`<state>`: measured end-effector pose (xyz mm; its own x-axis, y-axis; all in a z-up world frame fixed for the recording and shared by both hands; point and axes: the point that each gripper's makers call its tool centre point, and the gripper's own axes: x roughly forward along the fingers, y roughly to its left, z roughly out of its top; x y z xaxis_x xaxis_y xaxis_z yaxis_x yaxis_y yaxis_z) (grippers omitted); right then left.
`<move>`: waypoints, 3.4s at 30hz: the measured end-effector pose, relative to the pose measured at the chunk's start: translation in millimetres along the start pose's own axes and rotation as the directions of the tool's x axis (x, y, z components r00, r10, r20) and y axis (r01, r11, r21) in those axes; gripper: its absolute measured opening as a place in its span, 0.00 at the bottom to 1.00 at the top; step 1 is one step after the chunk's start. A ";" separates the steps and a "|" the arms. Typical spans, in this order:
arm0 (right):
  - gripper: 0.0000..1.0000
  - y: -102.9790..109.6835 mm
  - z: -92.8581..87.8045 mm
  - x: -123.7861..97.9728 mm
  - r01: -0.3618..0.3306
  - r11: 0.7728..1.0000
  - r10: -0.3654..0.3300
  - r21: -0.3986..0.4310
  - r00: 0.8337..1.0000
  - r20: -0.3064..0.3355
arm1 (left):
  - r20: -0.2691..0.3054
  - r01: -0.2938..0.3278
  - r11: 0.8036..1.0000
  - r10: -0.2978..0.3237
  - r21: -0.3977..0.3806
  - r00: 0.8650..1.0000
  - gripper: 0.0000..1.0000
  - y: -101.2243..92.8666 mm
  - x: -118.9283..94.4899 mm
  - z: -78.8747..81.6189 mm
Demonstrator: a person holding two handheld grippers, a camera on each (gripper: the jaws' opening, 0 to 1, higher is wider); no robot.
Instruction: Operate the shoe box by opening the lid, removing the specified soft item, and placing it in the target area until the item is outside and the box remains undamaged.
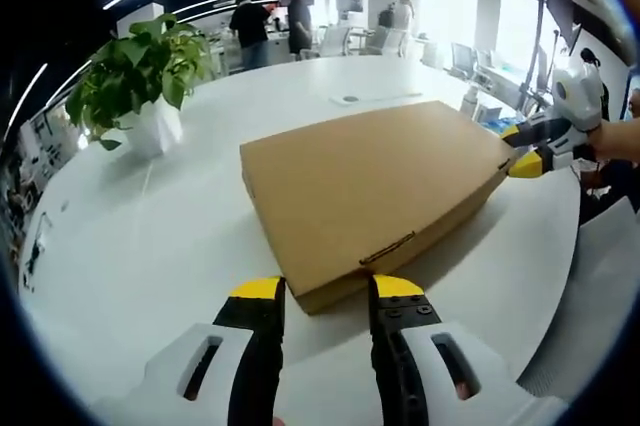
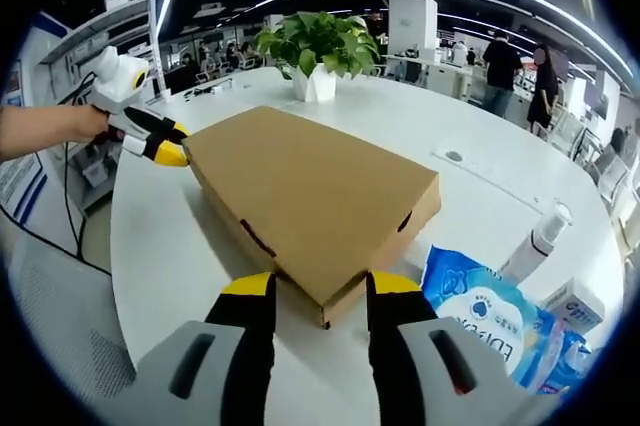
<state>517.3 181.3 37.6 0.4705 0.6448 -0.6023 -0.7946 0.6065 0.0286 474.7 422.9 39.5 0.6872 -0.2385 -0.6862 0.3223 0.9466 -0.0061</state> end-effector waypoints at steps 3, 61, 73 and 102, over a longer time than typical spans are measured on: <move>0.33 -4.3 2.1 2.4 0.000 1.000 0.000 -0.001 1.000 -0.001 | 0.000 0.002 1.000 -0.002 0.001 1.000 0.32 1.8 3.7 3.3; 0.66 -56.1 -82.4 -171.2 0.260 0.959 -0.266 0.110 0.963 0.042 | 0.183 0.015 1.000 -0.018 0.016 0.983 0.73 -96.4 -84.8 -1.6; 0.76 -45.6 -95.6 -209.9 0.340 0.928 -0.351 0.150 0.934 0.059 | 0.243 0.017 1.000 -0.014 -0.012 0.970 0.82 -119.5 -111.5 -1.4; 0.96 -28.7 -89.0 -227.8 0.323 0.935 -0.341 0.146 0.932 0.125 | 0.279 -0.012 1.000 0.018 -0.025 0.960 1.00 -135.6 -138.0 -14.1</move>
<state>398.7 -24.4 103.0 0.7575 0.4522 -0.4709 -0.5352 0.8432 -0.0513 327.0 330.4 124.8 0.8475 -0.2724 -0.4557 0.2981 0.9544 -0.0161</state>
